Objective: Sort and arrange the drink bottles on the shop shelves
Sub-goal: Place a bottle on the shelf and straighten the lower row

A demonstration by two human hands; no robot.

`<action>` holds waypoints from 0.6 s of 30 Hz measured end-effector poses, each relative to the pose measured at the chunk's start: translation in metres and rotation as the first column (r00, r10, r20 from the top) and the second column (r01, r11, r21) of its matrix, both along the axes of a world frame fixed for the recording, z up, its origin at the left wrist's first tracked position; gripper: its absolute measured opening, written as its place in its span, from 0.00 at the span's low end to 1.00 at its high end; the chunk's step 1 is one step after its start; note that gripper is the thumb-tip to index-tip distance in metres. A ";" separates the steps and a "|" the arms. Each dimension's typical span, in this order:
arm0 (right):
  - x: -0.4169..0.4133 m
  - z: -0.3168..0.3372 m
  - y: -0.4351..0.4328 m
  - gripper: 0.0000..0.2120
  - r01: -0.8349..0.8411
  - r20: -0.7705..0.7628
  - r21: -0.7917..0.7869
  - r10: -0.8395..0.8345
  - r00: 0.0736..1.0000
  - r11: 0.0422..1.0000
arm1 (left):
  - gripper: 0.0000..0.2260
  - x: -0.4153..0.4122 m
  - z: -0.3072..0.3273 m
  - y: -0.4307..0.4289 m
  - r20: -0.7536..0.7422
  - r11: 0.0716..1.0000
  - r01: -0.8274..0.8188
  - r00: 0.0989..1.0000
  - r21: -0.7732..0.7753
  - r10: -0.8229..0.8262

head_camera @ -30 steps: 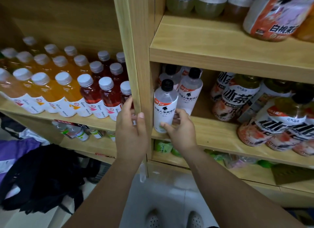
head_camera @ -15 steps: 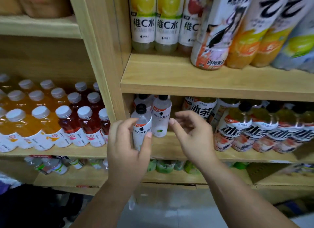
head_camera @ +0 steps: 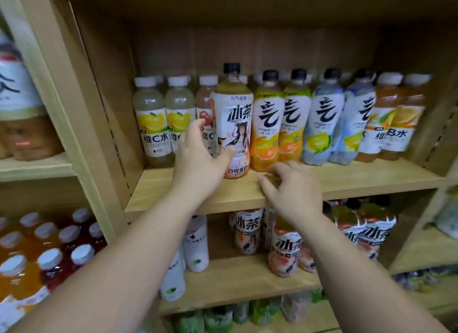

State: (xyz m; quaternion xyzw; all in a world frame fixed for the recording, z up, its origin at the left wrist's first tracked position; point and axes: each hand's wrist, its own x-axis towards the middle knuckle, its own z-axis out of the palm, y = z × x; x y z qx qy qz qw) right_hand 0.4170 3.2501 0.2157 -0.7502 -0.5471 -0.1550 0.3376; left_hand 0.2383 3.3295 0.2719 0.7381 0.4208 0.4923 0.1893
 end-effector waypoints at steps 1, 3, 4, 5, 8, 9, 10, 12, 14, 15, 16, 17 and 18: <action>-0.001 -0.005 0.002 0.19 0.058 0.087 -0.028 -0.055 0.995 0.998 | 0.33 0.008 0.003 0.008 -0.010 0.999 0.015 1.000 -0.037 -0.015; -0.006 -0.007 0.003 0.20 0.121 0.161 -0.070 -0.109 0.981 0.990 | 0.32 0.022 0.002 0.018 -0.013 0.996 0.037 0.999 -0.080 -0.038; -0.007 -0.005 0.004 0.20 0.131 0.167 -0.091 -0.115 0.979 0.987 | 0.32 0.027 0.001 0.020 -0.013 0.995 0.036 0.999 -0.092 -0.037; -0.007 -0.003 0.004 0.20 0.131 0.167 -0.109 -0.112 0.980 0.985 | 0.32 0.031 -0.001 0.021 -0.003 0.994 0.035 0.999 -0.102 -0.036; -0.005 0.000 0.002 0.19 0.113 0.178 -0.147 -0.086 0.980 0.983 | 0.31 0.039 -0.006 0.020 0.049 0.992 0.042 0.998 -0.123 -0.036; -0.005 0.001 0.001 0.19 0.107 0.179 -0.153 -0.079 0.981 0.983 | 0.30 0.040 -0.007 0.019 0.057 0.992 0.043 0.998 -0.117 -0.037; -0.006 0.002 0.000 0.19 0.103 0.177 -0.158 -0.074 0.981 0.982 | 0.29 0.040 -0.008 0.019 0.059 0.992 0.043 0.998 -0.115 -0.037; -0.006 0.002 0.001 0.19 0.095 0.171 -0.164 -0.066 0.983 0.982 | 0.28 0.040 -0.007 0.019 0.075 0.992 0.050 0.996 -0.119 -0.042; -0.004 0.001 0.001 0.18 0.082 0.170 -0.177 -0.052 0.984 0.981 | 0.29 0.038 -0.009 0.018 0.102 0.992 0.055 0.994 -0.117 -0.043; -0.002 0.000 0.001 0.18 0.071 0.173 -0.180 -0.039 0.984 0.981 | 0.30 0.035 -0.010 0.015 0.117 0.992 0.057 0.992 -0.112 -0.044; 0.000 -0.001 0.001 0.19 0.057 0.180 -0.179 -0.024 0.983 0.982 | 0.32 0.031 -0.010 0.009 0.134 0.992 0.063 0.990 -0.109 -0.049; 0.002 -0.003 0.000 0.19 0.041 0.193 -0.173 -0.007 0.981 0.984 | 0.34 0.027 -0.011 0.002 0.151 0.992 0.076 0.987 -0.102 -0.060; 0.003 -0.005 -0.003 0.19 0.022 0.214 -0.161 0.013 0.977 0.987 | 0.34 0.022 -0.012 -0.007 0.172 0.991 0.095 0.982 -0.093 -0.078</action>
